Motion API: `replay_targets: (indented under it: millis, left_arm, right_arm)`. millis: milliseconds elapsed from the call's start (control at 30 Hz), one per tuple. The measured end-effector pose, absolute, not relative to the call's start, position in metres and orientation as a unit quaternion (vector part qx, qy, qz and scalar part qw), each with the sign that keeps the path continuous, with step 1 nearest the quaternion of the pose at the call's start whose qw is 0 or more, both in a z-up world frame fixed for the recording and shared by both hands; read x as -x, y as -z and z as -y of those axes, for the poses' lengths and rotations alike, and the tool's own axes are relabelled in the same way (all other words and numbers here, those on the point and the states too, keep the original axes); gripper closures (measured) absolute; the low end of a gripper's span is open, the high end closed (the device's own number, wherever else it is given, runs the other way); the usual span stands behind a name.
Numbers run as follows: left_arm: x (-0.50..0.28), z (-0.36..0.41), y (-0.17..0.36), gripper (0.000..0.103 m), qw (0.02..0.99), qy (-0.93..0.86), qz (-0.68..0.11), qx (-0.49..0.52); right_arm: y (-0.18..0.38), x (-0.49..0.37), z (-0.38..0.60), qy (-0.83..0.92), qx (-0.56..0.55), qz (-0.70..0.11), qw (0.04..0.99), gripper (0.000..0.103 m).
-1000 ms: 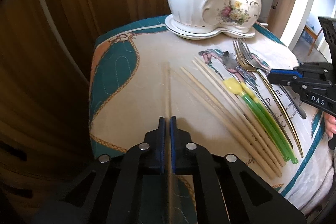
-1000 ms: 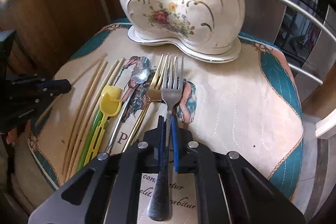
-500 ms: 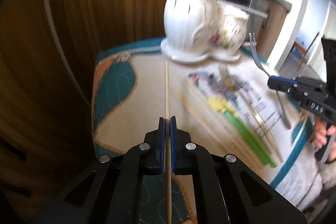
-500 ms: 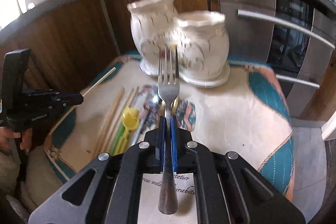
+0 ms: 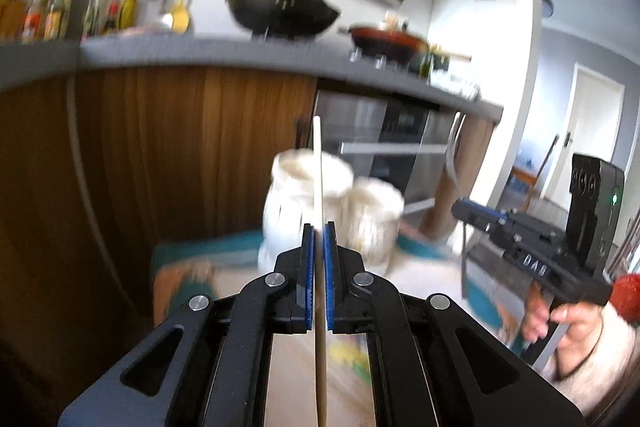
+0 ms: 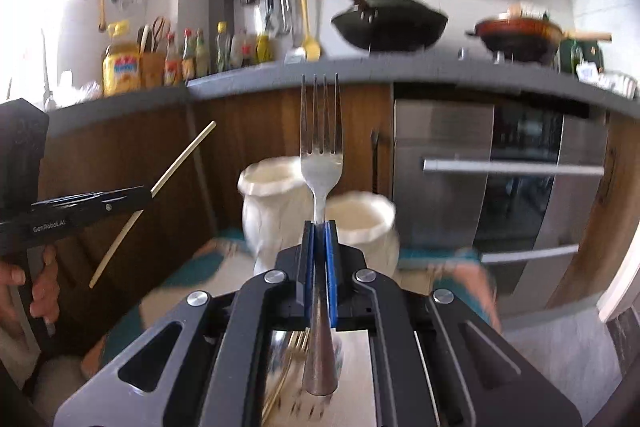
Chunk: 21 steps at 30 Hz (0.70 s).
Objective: Organize utensils
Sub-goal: 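Lift the chopstick and silver fork and carry both toward the ceramic holder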
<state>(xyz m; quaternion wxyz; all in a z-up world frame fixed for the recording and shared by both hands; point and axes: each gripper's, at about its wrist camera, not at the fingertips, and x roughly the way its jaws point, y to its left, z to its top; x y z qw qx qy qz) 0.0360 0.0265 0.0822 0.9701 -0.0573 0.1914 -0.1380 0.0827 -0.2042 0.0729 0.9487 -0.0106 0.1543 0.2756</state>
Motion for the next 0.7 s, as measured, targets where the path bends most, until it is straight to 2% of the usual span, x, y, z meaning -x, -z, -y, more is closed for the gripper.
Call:
replay_targets:
  millis: [300, 567, 700]
  left_arm:
    - [-0.111, -0.003, -0.127, 0.098, 0.982, 0.147, -0.097, 0.062]
    - [-0.170, 0.008, -0.120, 0.098, 0.990, 0.115, -0.052, 0.061]
    - [-0.189, 0.009, -0.106, 0.098, 0.991, 0.102, -0.058, 0.062]
  right_arm:
    - [-0.113, -0.144, 0.199, -0.268, -0.064, -0.080, 0.958, 0.097]
    - [-0.091, -0.191, 0.192, -0.264, -0.097, -0.099, 0.955, 0.097]
    - [-0.077, -0.203, 0.194, -0.252, -0.101, -0.113, 0.956, 0.097]
